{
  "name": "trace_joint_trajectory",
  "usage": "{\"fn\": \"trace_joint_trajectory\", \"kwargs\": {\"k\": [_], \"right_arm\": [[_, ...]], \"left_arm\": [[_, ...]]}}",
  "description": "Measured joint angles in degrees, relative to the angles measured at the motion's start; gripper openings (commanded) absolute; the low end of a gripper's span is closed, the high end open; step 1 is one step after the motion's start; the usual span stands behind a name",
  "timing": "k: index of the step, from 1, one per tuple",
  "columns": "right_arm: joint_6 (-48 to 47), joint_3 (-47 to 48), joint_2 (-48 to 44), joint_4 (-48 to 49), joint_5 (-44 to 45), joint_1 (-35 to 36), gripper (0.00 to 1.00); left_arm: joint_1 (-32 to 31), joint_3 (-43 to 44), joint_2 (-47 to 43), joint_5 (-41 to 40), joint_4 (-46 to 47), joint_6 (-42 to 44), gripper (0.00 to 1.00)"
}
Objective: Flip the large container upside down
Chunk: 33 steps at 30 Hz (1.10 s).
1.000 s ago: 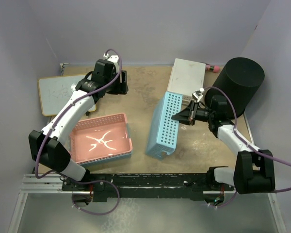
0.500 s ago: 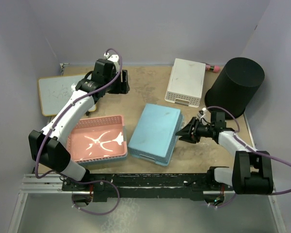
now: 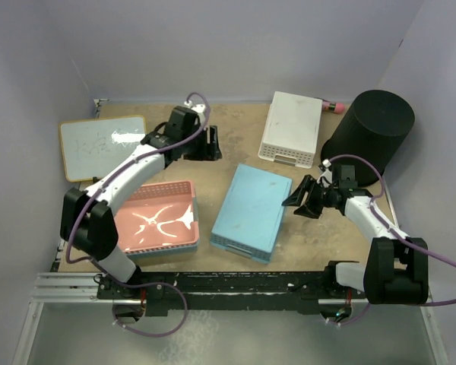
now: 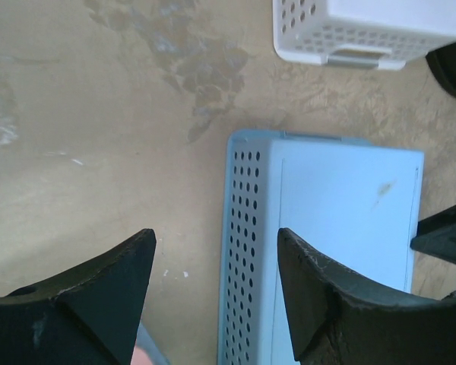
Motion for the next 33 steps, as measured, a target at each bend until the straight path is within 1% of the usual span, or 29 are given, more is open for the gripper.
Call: {"fn": "trace_joint_trajectory", "kwargs": {"k": [4, 9, 11, 14, 19, 22, 24, 26, 30, 33], "right_arm": [[0.59, 0.00, 0.00, 1.53, 0.20, 1.33, 0.60], [2.51, 2.36, 2.08, 6.05, 1.62, 10.21, 0.61], [3.43, 5.11, 5.84, 9.88, 1.55, 13.64, 0.61], [4.22, 10.23, 12.59, 14.34, 1.53, 16.33, 0.61], [3.56, 22.86, 23.69, 17.05, 1.62, 16.90, 0.62], [2.27, 27.74, 25.53, 16.31, 2.32, 16.83, 0.62], [0.70, 28.85, 24.26, 14.56, 3.65, 16.81, 0.63], [-1.49, 28.63, 20.98, 11.56, 5.62, 16.83, 0.63], [-6.49, 24.33, 9.86, 6.64, 5.73, 17.16, 0.64], [-10.84, 20.57, 1.14, 1.49, 4.72, 20.50, 0.65]], "left_arm": [[-3.34, -1.09, 3.87, 1.14, 0.44, -1.14, 0.62], [-3.87, -1.51, 4.13, 0.92, 0.90, -1.40, 0.62], [-3.82, -1.49, 4.11, 0.61, 0.96, -1.44, 0.62], [-3.76, -1.49, 4.09, 0.24, 0.92, -1.53, 0.62], [-3.76, -1.49, 3.78, 0.04, 0.87, -1.90, 0.62], [-3.76, -1.49, 3.37, -0.09, 0.76, -1.88, 0.62], [-3.76, -1.49, 2.80, -0.28, 0.68, -1.84, 0.62], [-3.76, -1.49, 2.05, -0.42, 0.52, -1.70, 0.62], [-3.76, -1.49, 0.37, -0.55, 0.35, -0.81, 0.63], [-3.76, -1.33, -0.20, -0.94, 0.24, -0.07, 0.63]]}}
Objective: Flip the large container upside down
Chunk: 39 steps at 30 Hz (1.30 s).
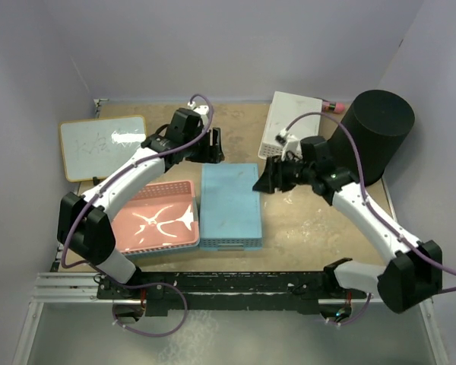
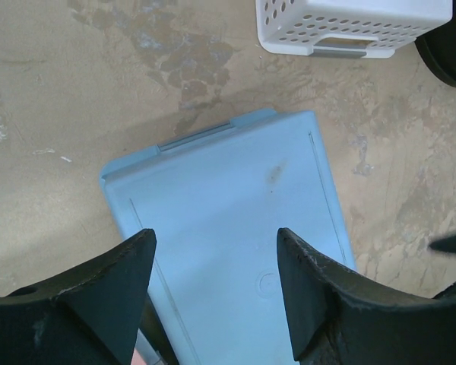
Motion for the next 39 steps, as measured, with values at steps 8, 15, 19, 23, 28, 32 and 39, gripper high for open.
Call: {"fn": "trace_joint_trajectory", "kwargs": {"k": [8, 15, 19, 23, 28, 32, 39], "right_arm": [[-5.03, -4.48, -4.04, -7.02, -0.61, 24.04, 0.68], [-8.04, -5.05, 5.90, -8.98, 1.20, 36.44, 0.67], [-8.28, -4.92, 10.95, -9.25, 4.50, 39.28, 0.68], [-7.02, -3.56, 13.09, -8.57, 10.19, 39.19, 0.69], [-6.40, 0.11, 17.42, -4.68, 17.70, 36.96, 0.69], [-6.40, 4.02, 22.18, -0.50, 21.16, 31.32, 0.69], [-6.21, 19.23, 34.95, 4.59, 26.73, 23.10, 0.69]], "left_arm": [[0.94, 3.69, 0.00, -5.16, -1.99, 1.77, 0.63], [4.76, 4.26, -1.51, -11.37, -2.75, 0.68, 0.63], [5.14, 4.26, -4.11, -13.29, -2.80, 0.63, 0.63], [5.11, 4.26, -5.95, -14.21, -2.80, 0.59, 0.63], [5.16, 4.22, -7.39, -16.09, -3.89, 0.63, 0.63], [5.29, 3.58, -8.98, -17.59, -4.72, 0.68, 0.63], [5.64, 3.48, -12.09, -19.28, -6.14, 0.72, 0.63]]}}
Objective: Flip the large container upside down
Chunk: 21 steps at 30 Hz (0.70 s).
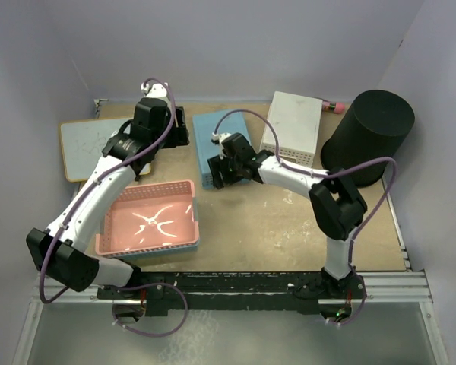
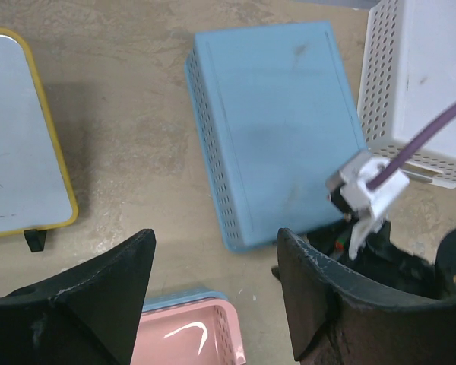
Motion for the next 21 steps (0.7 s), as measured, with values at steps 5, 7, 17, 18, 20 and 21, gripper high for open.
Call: {"fn": "trace_joint_trajectory", "kwargs": {"k": [5, 7, 17, 18, 20, 21], "right_arm": [[1.18, 11.54, 8.85, 2.19, 1.62, -1.79, 0.69], [1.57, 14.40, 11.34, 2.67, 1.64, -1.79, 0.69], [2.86, 27.56, 22.32, 2.58, 3.10, -2.27, 0.69], [3.02, 28.85, 23.26, 2.47, 3.15, -2.54, 0.69], [3.10, 31.30, 24.92, 2.16, 3.15, -3.17, 0.69], [3.15, 33.00, 25.94, 1.57, 3.15, -3.58, 0.69]], "left_arm": [[0.09, -0.55, -0.63, -0.87, -0.72, 0.02, 0.63], [0.15, -0.90, -0.63, -1.03, -1.01, 0.04, 0.63], [0.15, -1.40, -0.66, -1.25, -1.53, 0.02, 0.63], [0.15, -1.68, -0.66, -1.29, -1.57, 0.02, 0.63], [0.15, -2.10, -0.68, -1.29, -1.95, 0.00, 0.64], [0.15, -2.51, -0.79, -1.29, -2.01, 0.00, 0.65]]}}
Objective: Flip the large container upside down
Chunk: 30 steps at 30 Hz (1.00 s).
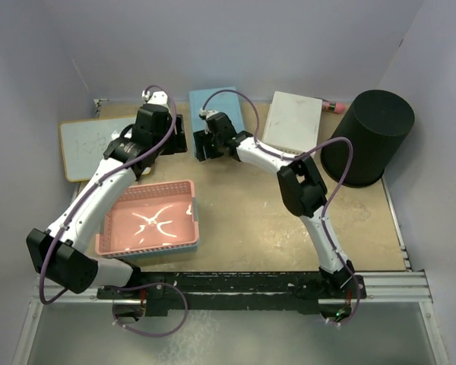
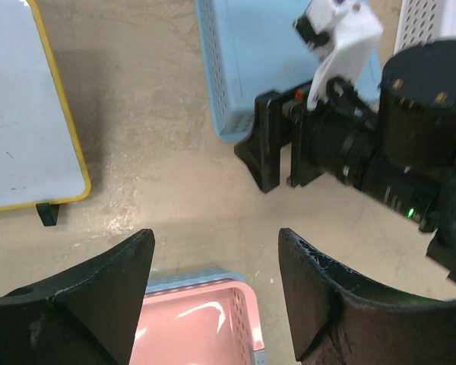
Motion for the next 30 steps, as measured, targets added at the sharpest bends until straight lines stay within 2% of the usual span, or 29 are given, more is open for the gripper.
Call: {"fn": "trace_joint_trajectory", "kwargs": {"k": [3, 7, 10, 13, 20, 25, 27, 30], "right_arm": [[0.04, 4.09, 1.99, -1.29, -0.07, -1.16, 0.69], [0.00, 2.73, -0.26, -1.84, -1.16, -1.88, 0.70], [0.15, -5.38, -7.80, -1.05, -2.93, -2.14, 0.70], [0.28, -15.37, -18.18, -0.42, -3.52, -2.08, 0.76], [0.33, -31.61, -37.44, -1.09, 1.57, -3.39, 0.82], [0.66, -39.08, -44.85, -4.35, 6.21, -10.43, 0.84], [1.09, -41.11, -47.01, -5.38, 7.87, -13.64, 0.84], [1.77, -43.30, -50.58, -6.49, 9.84, -17.07, 0.84]], "left_arm": [[0.00, -1.84, -1.07, -0.22, -0.48, -0.04, 0.72], [0.00, -5.97, -4.42, -1.55, -1.22, -0.42, 0.77], [-0.02, -9.64, -7.63, -2.29, -1.44, -1.09, 0.78], [-1.38, -12.59, -10.01, -3.08, -2.34, -2.58, 0.78], [-17.35, -14.80, -10.14, -7.72, -4.26, -8.17, 0.79], [-22.16, -19.37, -8.96, -9.99, -3.21, -14.14, 0.82], [-23.10, -21.99, -7.43, -10.32, -2.14, -16.20, 0.77], [-23.45, -24.85, -4.35, -10.32, -0.83, -18.62, 0.51]]}}
